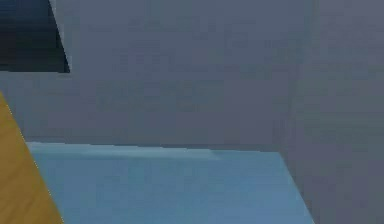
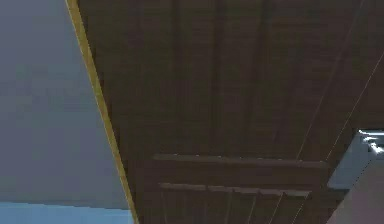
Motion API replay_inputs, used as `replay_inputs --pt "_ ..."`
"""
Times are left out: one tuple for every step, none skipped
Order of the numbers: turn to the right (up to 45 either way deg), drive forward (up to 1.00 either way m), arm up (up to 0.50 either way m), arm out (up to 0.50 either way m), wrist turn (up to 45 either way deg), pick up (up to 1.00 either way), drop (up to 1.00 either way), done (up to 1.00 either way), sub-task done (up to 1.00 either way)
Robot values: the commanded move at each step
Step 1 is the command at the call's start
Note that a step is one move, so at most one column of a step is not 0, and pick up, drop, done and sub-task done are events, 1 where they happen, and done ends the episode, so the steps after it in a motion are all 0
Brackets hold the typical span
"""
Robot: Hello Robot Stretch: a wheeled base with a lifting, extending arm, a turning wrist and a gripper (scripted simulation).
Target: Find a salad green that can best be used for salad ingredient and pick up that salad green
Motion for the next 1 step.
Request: replay_inputs --pt "45.0 0.00 0.00 0.00 0.0 0.00 0.00 0.00 0.00"
